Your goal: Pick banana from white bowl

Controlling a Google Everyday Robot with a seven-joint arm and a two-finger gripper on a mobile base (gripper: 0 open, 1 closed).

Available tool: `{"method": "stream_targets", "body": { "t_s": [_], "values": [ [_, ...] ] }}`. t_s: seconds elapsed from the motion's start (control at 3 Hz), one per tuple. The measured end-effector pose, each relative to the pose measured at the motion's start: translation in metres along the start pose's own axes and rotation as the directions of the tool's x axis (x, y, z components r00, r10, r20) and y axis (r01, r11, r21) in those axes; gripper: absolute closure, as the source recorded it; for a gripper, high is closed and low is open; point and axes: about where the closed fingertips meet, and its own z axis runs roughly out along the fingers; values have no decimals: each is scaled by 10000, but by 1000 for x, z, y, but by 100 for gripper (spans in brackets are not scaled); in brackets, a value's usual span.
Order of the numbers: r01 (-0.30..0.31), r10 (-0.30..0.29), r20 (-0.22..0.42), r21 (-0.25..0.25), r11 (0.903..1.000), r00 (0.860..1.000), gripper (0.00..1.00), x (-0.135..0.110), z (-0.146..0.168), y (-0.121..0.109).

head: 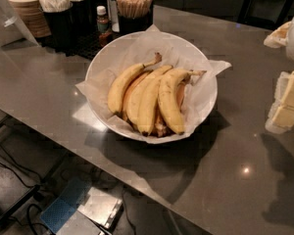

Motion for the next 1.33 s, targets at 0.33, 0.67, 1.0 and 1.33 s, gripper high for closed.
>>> {"method": "stream_targets", "body": {
  "t_s": [0.33, 0.67, 1.0, 1.33],
  "values": [
    [0, 0, 0, 0, 10000, 10000, 0, 0, 0, 0],
    [-68, 78, 514, -188, 9998, 9986, 0, -8, 12, 3],
    [125, 56, 1939, -920, 9957, 9810, 0, -40, 46, 0],
    [761, -267, 2971, -1561, 9848, 9545, 0, -94, 62, -9]
  ]
}}
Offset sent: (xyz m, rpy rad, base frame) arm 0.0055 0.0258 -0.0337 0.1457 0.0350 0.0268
